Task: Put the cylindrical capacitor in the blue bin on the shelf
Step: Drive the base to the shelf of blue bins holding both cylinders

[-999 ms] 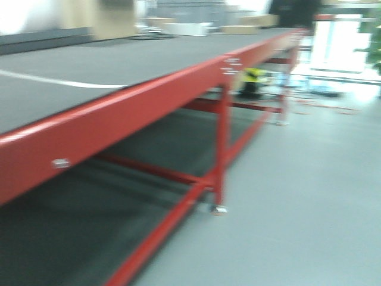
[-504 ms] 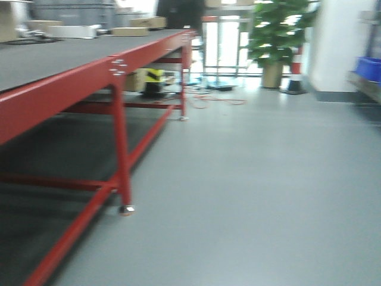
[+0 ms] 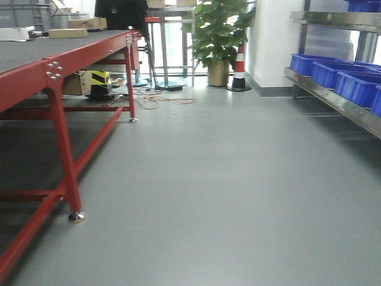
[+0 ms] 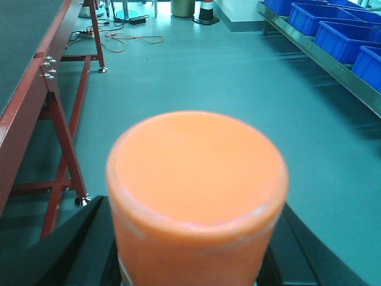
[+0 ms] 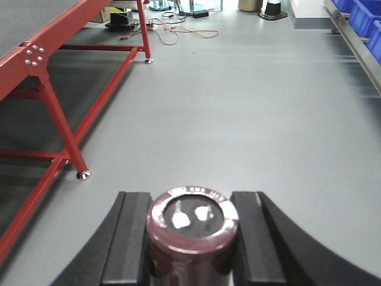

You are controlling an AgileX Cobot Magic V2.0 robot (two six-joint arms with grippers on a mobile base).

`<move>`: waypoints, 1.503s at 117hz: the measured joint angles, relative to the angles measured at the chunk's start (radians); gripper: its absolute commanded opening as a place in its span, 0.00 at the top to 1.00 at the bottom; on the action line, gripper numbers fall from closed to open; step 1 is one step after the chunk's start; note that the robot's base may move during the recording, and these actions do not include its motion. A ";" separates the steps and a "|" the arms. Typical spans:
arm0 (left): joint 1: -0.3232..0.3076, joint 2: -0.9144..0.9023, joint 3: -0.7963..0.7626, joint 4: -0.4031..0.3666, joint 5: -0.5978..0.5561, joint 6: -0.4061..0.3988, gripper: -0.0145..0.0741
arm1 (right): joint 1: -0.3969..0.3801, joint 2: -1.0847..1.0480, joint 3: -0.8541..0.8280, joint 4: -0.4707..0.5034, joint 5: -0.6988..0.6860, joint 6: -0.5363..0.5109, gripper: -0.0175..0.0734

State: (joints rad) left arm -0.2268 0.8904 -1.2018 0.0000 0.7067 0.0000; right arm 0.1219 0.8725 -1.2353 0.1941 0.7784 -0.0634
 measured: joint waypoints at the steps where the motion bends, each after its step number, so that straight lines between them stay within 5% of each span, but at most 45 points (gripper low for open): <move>1: 0.000 0.000 0.000 0.000 0.000 0.000 0.96 | 0.000 0.000 0.000 0.000 0.000 0.000 0.92; 176: 0.000 -0.002 0.000 0.000 0.000 0.000 0.96 | 0.000 0.000 0.000 0.000 0.000 0.000 0.92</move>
State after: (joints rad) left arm -0.2268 0.8881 -1.2018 0.0000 0.7067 0.0000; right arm 0.1219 0.8725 -1.2353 0.1941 0.7784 -0.0634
